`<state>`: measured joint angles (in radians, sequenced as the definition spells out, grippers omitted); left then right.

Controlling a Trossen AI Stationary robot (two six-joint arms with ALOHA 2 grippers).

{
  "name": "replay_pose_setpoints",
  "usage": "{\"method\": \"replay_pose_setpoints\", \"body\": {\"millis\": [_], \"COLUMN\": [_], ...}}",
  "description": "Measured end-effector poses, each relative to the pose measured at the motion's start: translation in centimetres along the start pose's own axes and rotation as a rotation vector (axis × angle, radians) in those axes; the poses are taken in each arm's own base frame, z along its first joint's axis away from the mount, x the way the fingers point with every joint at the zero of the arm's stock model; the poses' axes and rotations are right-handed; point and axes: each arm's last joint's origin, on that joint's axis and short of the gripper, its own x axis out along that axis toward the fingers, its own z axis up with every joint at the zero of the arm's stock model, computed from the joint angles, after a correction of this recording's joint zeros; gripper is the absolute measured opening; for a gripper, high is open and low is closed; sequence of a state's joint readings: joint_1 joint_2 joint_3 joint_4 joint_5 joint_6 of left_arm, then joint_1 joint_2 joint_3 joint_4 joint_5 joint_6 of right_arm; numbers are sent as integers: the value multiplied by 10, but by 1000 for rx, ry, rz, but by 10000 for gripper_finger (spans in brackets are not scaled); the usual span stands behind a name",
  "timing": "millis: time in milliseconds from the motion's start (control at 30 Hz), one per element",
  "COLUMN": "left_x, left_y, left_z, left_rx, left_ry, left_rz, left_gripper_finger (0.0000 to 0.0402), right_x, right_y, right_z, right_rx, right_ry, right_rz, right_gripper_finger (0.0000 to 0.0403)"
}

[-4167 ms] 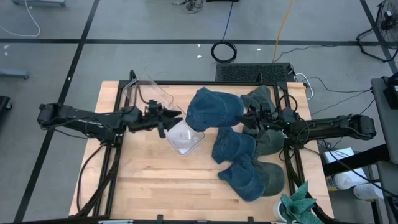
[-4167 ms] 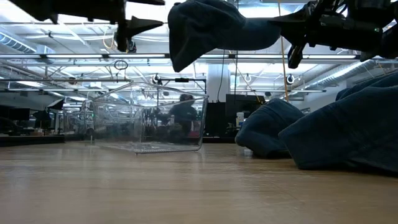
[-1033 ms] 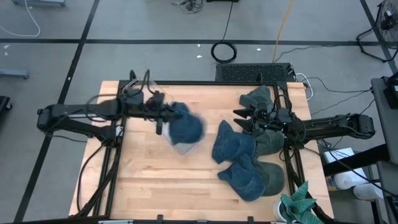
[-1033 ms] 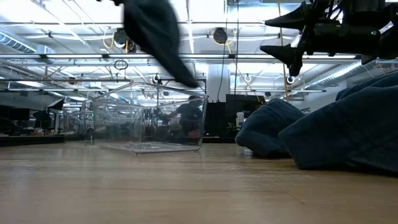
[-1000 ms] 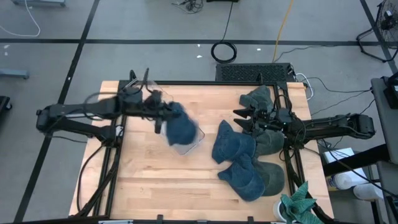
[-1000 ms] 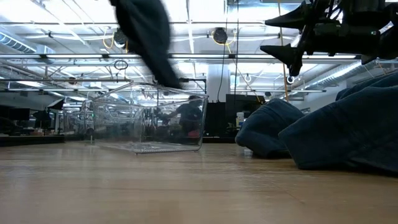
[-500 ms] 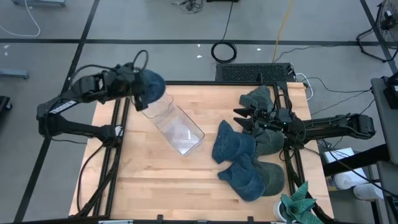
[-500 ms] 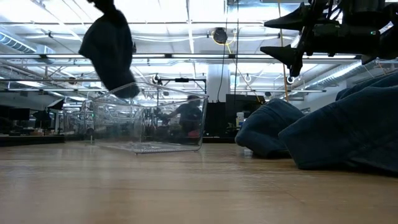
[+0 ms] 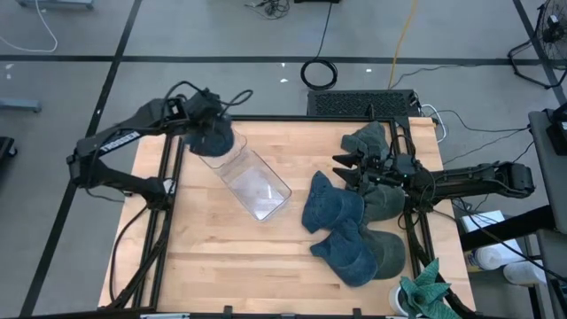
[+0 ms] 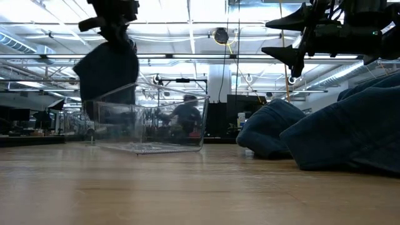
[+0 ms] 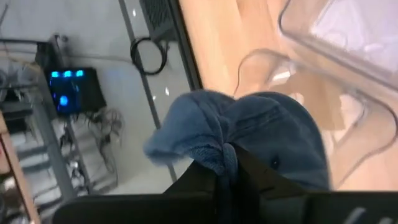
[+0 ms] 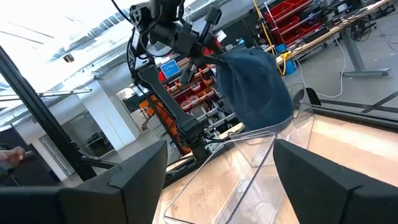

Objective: Pick & Place hat
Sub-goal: Put the top blue cap into the top transparent bin

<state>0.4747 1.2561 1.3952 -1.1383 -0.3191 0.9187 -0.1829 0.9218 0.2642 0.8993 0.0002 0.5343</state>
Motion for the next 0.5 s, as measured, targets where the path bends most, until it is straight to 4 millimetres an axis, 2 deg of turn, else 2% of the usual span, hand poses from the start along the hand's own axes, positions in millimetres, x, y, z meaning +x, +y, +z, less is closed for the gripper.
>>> {"method": "replay_pose_setpoints", "body": {"millis": [333,500], "left_x": [18,29], "left_y": [6,-1], "left_z": [6,5], "left_rx": [-22,-10], "left_ry": [-53,-34], "left_rz": [-70,-95], "left_gripper_finger": [18,18], "right_x": [0,0], "right_y": [-1,-1], "right_z": [-2,-2], "right_rx": [0,0], "right_ry": [18,19], "right_rz": [-10,-11], "right_gripper_finger": [279,279]}}
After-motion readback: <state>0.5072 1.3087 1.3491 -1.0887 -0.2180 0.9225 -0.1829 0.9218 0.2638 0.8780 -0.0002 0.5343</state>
